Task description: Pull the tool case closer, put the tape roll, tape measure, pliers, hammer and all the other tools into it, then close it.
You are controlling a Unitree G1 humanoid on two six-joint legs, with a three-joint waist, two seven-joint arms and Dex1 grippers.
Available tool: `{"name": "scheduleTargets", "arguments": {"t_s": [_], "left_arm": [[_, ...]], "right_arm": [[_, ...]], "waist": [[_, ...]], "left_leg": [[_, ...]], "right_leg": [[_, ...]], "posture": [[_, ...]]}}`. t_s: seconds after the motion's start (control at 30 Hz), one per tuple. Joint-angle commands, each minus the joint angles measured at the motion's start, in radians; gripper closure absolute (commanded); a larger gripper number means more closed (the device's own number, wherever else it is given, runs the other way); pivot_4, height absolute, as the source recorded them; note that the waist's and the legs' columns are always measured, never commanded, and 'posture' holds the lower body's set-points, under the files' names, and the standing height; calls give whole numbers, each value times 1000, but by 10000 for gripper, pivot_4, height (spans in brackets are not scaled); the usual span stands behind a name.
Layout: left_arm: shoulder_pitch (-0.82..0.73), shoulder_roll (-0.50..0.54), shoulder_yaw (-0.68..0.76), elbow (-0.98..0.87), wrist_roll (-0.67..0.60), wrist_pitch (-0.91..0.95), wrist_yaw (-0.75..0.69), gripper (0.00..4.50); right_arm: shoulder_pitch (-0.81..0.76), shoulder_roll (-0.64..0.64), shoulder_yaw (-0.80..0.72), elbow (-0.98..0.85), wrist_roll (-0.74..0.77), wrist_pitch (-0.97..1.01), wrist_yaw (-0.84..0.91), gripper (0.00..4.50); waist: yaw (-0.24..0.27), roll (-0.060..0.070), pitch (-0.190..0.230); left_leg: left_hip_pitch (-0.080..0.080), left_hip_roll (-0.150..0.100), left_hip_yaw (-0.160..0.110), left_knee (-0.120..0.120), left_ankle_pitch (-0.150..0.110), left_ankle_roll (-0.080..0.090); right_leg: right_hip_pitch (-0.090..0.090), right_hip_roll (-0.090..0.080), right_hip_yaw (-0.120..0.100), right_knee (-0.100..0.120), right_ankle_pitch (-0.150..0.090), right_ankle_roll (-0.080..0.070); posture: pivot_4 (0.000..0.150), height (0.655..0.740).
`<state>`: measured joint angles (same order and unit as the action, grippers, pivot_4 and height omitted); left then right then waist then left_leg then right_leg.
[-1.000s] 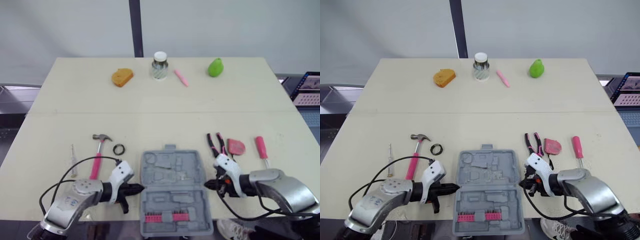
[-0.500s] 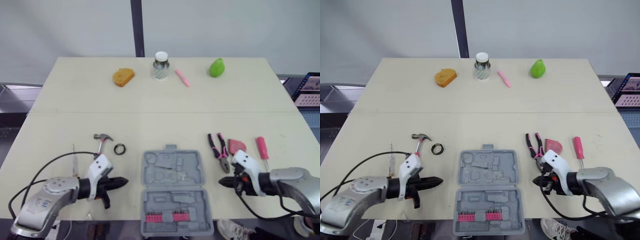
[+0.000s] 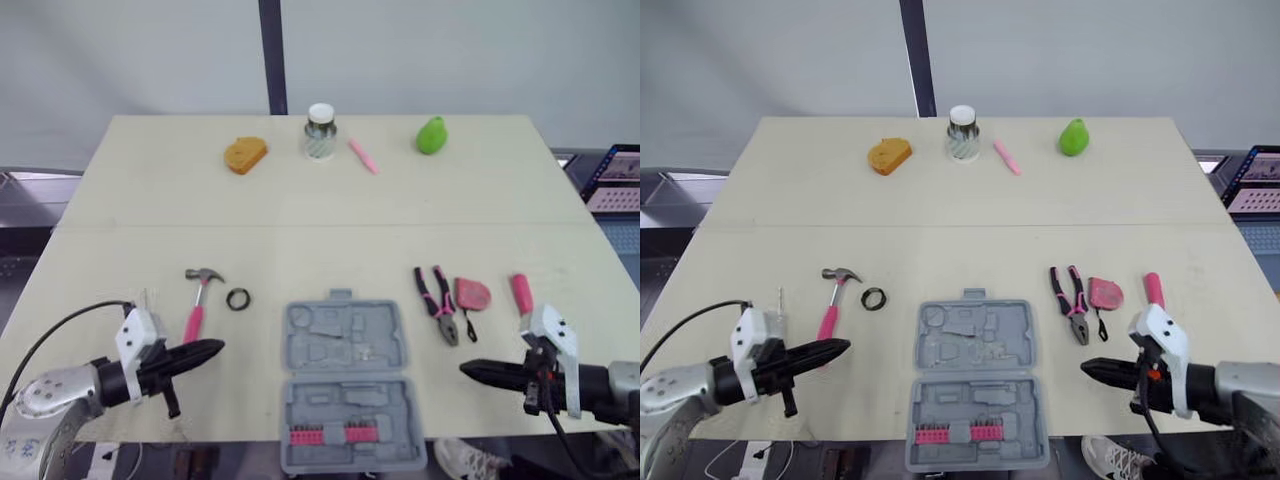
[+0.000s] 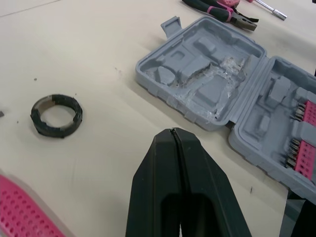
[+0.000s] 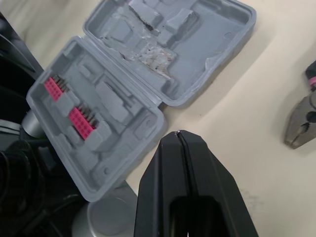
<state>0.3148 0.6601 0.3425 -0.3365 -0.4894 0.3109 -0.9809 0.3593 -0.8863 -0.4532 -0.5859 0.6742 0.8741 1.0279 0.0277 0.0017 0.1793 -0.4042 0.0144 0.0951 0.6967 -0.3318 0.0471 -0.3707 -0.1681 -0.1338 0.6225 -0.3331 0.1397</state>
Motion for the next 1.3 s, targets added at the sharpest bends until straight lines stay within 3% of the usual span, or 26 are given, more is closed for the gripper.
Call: {"name": "scheduleTargets", "arguments": {"t_s": [0.03, 0.23, 0.27, 0.37, 0.57, 0.6, 0.9, 1.17, 1.3], "left_arm": [[52, -27, 30, -14, -6, -81, -11, 44520], [137, -38, 33, 18, 13, -171, -29, 44520], [143, -37, 33, 21, 11, -178, -31, 44844], [156, -30, 25, 20, 5, -180, -35, 35994], [159, -29, 10, -6, -16, -150, -30, 5059], [160, -29, 8, -11, -16, -148, -29, 211], [166, -24, 10, -35, -3, -131, 3, 211], [18, 198, -30, -98, -84, 181, -24, 211], [-70, 344, -117, -109, -16, 325, -6, 211]], "right_arm": [[50, 34, -45, -38, 25, -5, -35, 45000], [154, 50, -41, -53, -2, -45, -45, 45000], [164, 49, -39, -48, -10, -54, -46, 42502], [186, 47, -34, -36, -28, -78, -41, 31656], [186, 38, -29, -27, -39, -99, -33, 1104], [187, 37, -29, -27, -40, -103, -31, 0], [201, 37, -53, -40, -36, -154, -2, 0], [146, 103, -55, -102, -54, -381, 32, 0], [147, 143, -18, -111, -53, -485, 62, 0]], "waist": [[0, 0, 0], [-1, 0, 0], [-1, 0, 0], [-1, 0, 0], [-1, 0, 0], [-2, 0, 0], [-1, 0, 0], [3, 0, 0], [-2, 0, 0]], "left_leg": [[0, 0, 0, 0, -1, 0], [0, 0, 0, 0, -1, 0], [0, 0, 0, 0, -1, 0], [0, 0, 0, 0, -2, 1], [0, 0, 0, 0, -2, 0], [0, 0, 0, 0, -2, 0], [0, 0, 0, 0, -2, 0], [1, 0, -1, 0, -2, 0], [1, 0, -1, 0, -2, 0]], "right_leg": [[0, -1, 1, 0, 0, 0], [0, -1, 1, -1, 0, 0], [0, -1, 1, -1, 0, 0], [0, -1, 1, -1, 0, 0], [0, -1, 2, -1, 0, 0], [0, -1, 2, -1, 0, 0], [0, -1, 1, -1, 0, 0], [0, 0, 1, 0, 0, 0], [1, 2, 0, 4, 0, 0]], "posture": [[1500, 6950], [1500, 6950], [1500, 6950], [1500, 6950], [1500, 6950], [1500, 6950], [1500, 6950], [1500, 6950], [1500, 6950]]}}
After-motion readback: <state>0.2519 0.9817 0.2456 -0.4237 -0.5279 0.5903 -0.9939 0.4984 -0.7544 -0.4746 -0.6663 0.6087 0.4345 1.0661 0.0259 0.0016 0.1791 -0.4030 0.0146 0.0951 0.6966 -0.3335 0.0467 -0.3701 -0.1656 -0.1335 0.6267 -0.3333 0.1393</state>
